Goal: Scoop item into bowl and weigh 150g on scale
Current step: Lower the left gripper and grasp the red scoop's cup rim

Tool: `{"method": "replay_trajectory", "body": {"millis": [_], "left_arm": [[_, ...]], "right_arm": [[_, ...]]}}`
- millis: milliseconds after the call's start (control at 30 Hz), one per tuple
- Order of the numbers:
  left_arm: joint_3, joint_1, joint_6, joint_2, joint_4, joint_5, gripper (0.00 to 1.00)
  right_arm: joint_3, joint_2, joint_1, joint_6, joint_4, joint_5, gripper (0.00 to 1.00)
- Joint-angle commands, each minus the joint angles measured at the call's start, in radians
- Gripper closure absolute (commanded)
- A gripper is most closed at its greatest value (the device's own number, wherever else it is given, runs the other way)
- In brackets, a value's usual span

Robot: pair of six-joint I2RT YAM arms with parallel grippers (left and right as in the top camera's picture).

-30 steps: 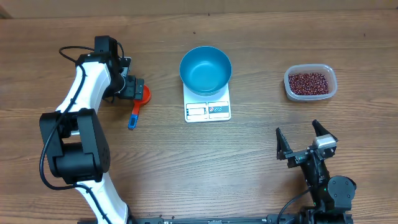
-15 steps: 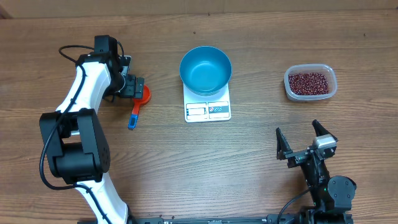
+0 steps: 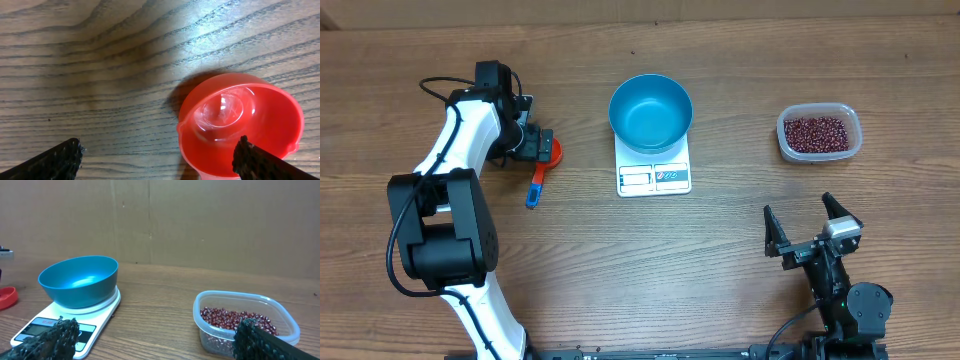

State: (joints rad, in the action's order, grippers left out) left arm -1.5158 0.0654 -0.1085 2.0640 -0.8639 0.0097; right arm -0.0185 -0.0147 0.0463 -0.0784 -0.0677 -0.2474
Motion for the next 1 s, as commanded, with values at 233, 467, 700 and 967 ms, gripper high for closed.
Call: {"method": "replay_trajectory", "body": {"millis": [233,467,700,967], "left_arm": [[0.009,0.0,-0.016,0.083,0.005,-0.021,0.0],[0.009,0.0,-0.016,0.083,0.005,-0.021,0.0],[0.009,0.0,-0.015,0.083,0.005,-0.019,0.0],[0.009,0.0,-0.015,0.083,0.002,-0.018,0.11]], "right_arm": [[0.011,0.012,0.007,-0.002,0.006,0.0,0.0],[0.011,0.012,0.007,-0.002,0.006,0.0,0.0],[0.011,0.012,0.007,-0.002,0.006,0.0,0.0],[0.011,0.012,0.007,-0.002,0.006,0.0,0.0]]}}
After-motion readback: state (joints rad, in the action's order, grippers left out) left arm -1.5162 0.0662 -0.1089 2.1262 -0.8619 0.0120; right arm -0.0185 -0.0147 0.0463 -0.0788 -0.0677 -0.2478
